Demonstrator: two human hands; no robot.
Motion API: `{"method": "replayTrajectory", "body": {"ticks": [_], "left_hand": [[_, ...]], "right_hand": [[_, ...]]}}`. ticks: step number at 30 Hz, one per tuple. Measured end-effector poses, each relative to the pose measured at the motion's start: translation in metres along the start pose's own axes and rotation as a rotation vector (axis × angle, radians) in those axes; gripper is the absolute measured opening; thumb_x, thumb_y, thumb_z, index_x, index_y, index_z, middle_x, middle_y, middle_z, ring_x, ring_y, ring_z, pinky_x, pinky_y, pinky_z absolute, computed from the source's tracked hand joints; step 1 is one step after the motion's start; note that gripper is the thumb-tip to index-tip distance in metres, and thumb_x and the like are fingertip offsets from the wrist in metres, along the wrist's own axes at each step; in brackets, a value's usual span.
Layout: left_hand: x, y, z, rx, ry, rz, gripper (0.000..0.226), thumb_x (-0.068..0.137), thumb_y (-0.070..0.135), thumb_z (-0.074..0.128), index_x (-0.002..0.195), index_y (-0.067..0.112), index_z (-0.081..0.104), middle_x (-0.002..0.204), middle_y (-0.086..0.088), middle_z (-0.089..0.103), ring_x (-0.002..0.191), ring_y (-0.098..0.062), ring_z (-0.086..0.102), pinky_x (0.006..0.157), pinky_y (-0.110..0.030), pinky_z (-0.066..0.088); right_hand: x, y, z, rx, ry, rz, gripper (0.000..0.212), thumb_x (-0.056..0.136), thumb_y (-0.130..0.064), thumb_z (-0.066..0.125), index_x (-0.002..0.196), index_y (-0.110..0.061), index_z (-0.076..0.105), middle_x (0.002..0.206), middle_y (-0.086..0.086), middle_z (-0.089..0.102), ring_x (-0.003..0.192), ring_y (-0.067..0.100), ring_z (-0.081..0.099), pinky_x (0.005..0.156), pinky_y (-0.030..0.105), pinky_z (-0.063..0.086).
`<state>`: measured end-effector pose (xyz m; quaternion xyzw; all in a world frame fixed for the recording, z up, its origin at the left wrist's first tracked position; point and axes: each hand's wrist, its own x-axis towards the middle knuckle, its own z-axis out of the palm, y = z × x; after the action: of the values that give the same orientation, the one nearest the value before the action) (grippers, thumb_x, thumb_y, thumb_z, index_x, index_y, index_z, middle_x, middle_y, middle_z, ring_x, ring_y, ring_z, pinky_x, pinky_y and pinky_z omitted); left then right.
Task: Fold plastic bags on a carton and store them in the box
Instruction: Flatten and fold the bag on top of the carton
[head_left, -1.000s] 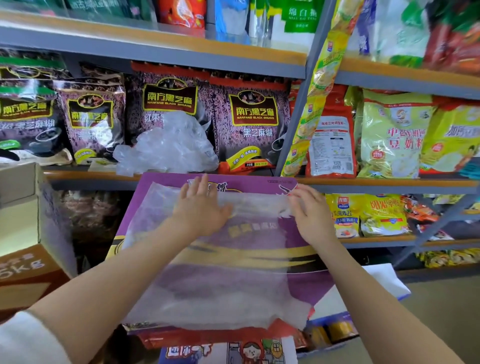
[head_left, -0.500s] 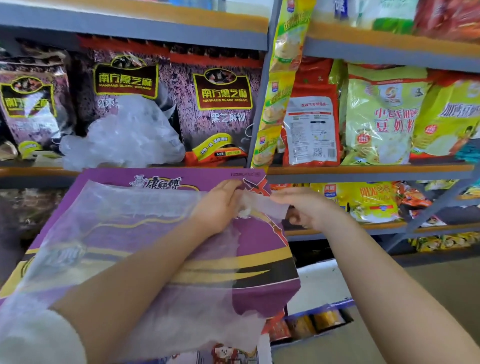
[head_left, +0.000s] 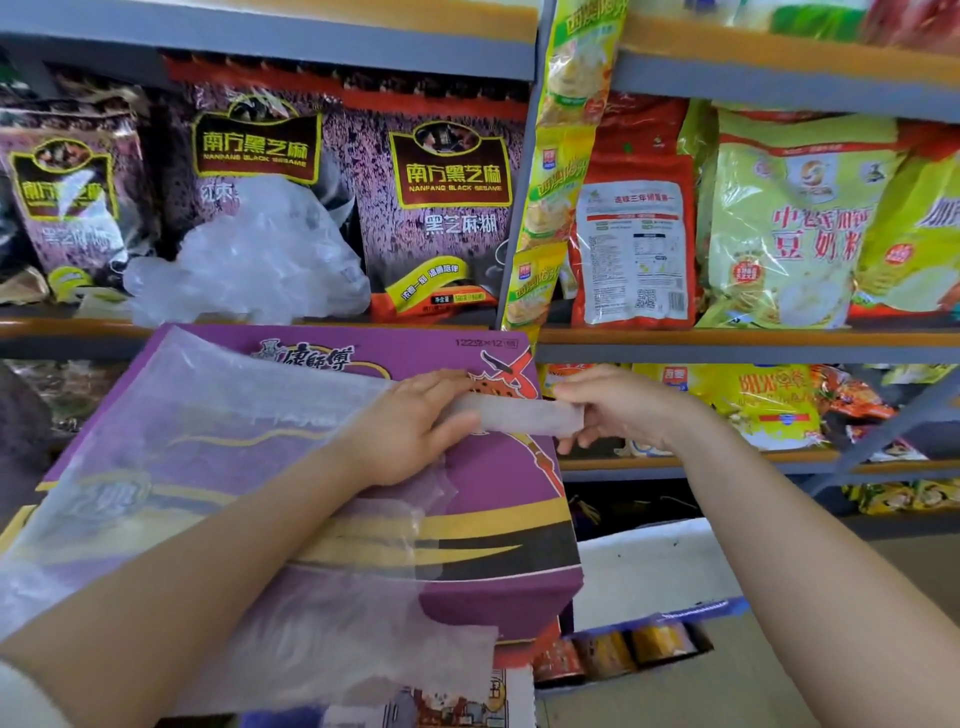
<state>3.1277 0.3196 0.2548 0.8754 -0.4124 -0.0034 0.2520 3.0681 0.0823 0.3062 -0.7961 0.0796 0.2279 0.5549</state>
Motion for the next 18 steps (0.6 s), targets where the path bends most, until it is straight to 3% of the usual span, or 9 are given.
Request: {"method": "replayTrajectory", "body": {"ticks": [2, 4, 8, 11, 13, 15, 18], "left_hand": [[0.008, 0.0, -0.008, -0.146, 0.062, -0.05, 0.076, 0.078, 0.064, 0.022, 0.116, 0.008, 0.057, 0.116, -0.008, 0.059, 0.109, -0.022, 0.052, 0.095, -0.029, 0.036], [0.017, -0.003, -0.02, -0.087, 0.005, -0.026, 0.066, 0.08, 0.059, 0.027, 0.098, 0.005, 0.06, 0.093, -0.003, 0.056, 0.09, -0.021, 0.052, 0.083, -0.031, 0.039], [0.029, -0.005, -0.049, -0.098, -0.293, -0.06, 0.034, 0.09, 0.042, 0.051, 0.09, 0.009, 0.059, 0.084, 0.0, 0.054, 0.076, -0.014, 0.049, 0.07, -0.026, 0.038], [0.036, -0.007, -0.059, -0.096, -0.486, -0.093, 0.033, 0.084, 0.05, 0.058, 0.08, 0.017, 0.055, 0.071, 0.008, 0.045, 0.065, -0.008, 0.042, 0.064, -0.024, 0.034], [0.04, -0.009, -0.061, -0.095, -0.502, -0.075, 0.041, 0.075, 0.058, 0.058, 0.065, 0.02, 0.046, 0.063, 0.01, 0.036, 0.059, -0.007, 0.036, 0.06, -0.026, 0.029], [0.041, -0.014, -0.062, -0.061, -0.466, -0.062, 0.044, 0.075, 0.052, 0.063, 0.057, 0.021, 0.038, 0.06, 0.009, 0.034, 0.055, -0.004, 0.033, 0.057, -0.027, 0.027], [0.035, -0.02, -0.062, -0.014, -0.36, -0.021, 0.037, 0.073, 0.045, 0.071, 0.06, 0.027, 0.042, 0.068, 0.006, 0.05, 0.063, -0.005, 0.042, 0.061, -0.03, 0.034]], "right_hand": [[0.001, 0.0, 0.006, -0.06, 0.063, -0.093, 0.027, 0.093, -0.026, 0.053, 0.079, -0.004, 0.061, 0.064, 0.004, 0.061, 0.061, 0.015, 0.06, 0.053, 0.019, 0.044], [0.003, 0.001, 0.01, -0.106, 0.113, -0.19, 0.024, 0.09, -0.019, 0.059, 0.068, -0.008, 0.056, 0.063, -0.001, 0.051, 0.056, 0.005, 0.052, 0.052, 0.014, 0.041], [0.004, 0.002, 0.012, -0.06, 0.176, -0.316, 0.017, 0.087, -0.004, 0.059, 0.071, -0.011, 0.056, 0.067, -0.001, 0.049, 0.054, -0.003, 0.046, 0.053, 0.008, 0.037], [0.002, 0.0, 0.017, -0.021, 0.253, -0.435, 0.007, 0.073, -0.008, 0.054, 0.067, -0.008, 0.054, 0.065, 0.002, 0.047, 0.056, -0.002, 0.045, 0.053, 0.009, 0.034], [0.001, -0.003, 0.019, -0.038, 0.304, -0.486, 0.011, 0.067, -0.009, 0.048, 0.066, 0.0, 0.053, 0.064, 0.006, 0.047, 0.06, 0.005, 0.045, 0.054, 0.012, 0.034], [0.0, -0.005, 0.017, -0.111, 0.34, -0.478, 0.019, 0.067, -0.012, 0.047, 0.067, 0.007, 0.053, 0.065, 0.005, 0.047, 0.064, 0.01, 0.044, 0.056, 0.015, 0.033], [0.004, -0.005, 0.015, -0.253, 0.33, -0.354, 0.019, 0.08, -0.011, 0.055, 0.062, -0.004, 0.053, 0.061, -0.001, 0.046, 0.061, 0.01, 0.042, 0.06, 0.022, 0.033]]}}
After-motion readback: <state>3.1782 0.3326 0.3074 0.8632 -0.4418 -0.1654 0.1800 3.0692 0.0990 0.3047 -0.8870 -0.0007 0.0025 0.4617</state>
